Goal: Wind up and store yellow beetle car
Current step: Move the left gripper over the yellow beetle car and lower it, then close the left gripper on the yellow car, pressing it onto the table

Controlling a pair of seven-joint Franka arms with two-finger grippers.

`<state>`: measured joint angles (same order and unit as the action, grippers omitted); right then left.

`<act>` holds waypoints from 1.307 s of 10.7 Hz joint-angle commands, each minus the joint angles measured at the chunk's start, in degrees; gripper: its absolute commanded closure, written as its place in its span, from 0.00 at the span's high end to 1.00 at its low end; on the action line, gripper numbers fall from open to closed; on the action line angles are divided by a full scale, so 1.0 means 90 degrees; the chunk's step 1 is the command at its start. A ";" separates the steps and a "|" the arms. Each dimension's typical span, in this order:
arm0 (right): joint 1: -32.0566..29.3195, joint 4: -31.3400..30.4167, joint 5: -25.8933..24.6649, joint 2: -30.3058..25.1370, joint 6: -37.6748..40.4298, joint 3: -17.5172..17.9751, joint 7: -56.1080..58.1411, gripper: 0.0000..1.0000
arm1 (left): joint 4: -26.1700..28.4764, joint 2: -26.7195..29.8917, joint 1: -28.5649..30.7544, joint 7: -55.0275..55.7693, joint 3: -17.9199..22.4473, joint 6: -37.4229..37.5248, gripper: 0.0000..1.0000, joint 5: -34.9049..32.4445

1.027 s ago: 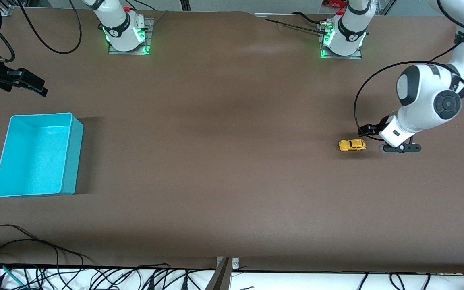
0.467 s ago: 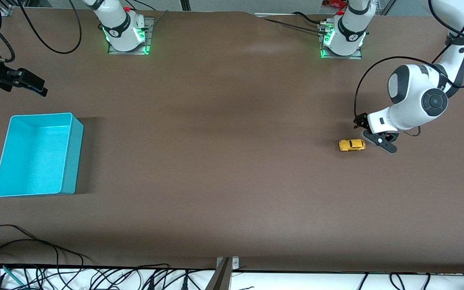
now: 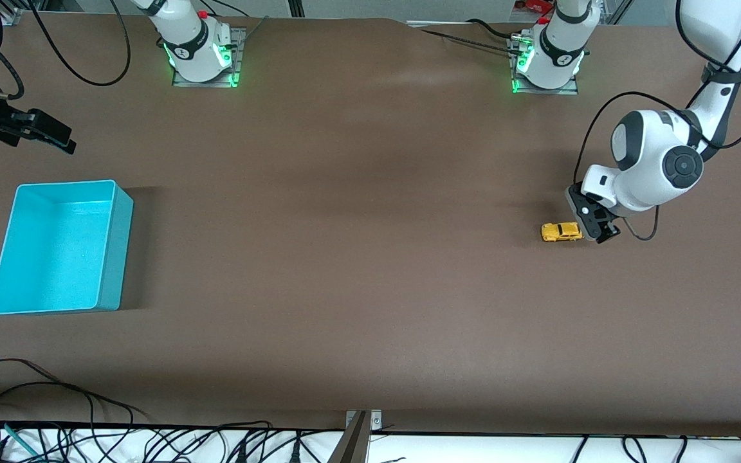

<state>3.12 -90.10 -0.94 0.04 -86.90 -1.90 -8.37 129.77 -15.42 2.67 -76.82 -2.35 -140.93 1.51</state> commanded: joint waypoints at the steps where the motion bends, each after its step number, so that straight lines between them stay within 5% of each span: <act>1: -0.0015 0.0099 0.0085 -0.0024 0.0115 -0.0004 0.0003 1.00 | 0.0005 -0.0287 -0.0081 -0.1527 0.0017 -0.0666 1.00 0.0037; 9: -0.0005 0.0099 0.0085 -0.0024 0.0115 -0.0004 0.0003 1.00 | 0.0024 -0.0640 -0.0131 -0.1220 0.0027 -0.0972 1.00 0.0262; 12: -0.0005 0.0099 0.0085 -0.0024 0.0115 -0.0004 0.0003 1.00 | 0.0024 -0.0659 -0.0131 -0.1230 0.0027 -0.0972 0.59 0.0184; 14: -0.0005 0.0099 0.0085 -0.0024 0.0105 -0.0004 0.0012 1.00 | 0.0024 -0.0660 -0.0140 -0.1279 0.0027 -0.0972 0.39 0.0145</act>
<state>3.12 -90.09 -0.94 0.04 -86.90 -1.90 -8.37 129.90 -21.21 2.00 -88.07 -2.39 -148.85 2.54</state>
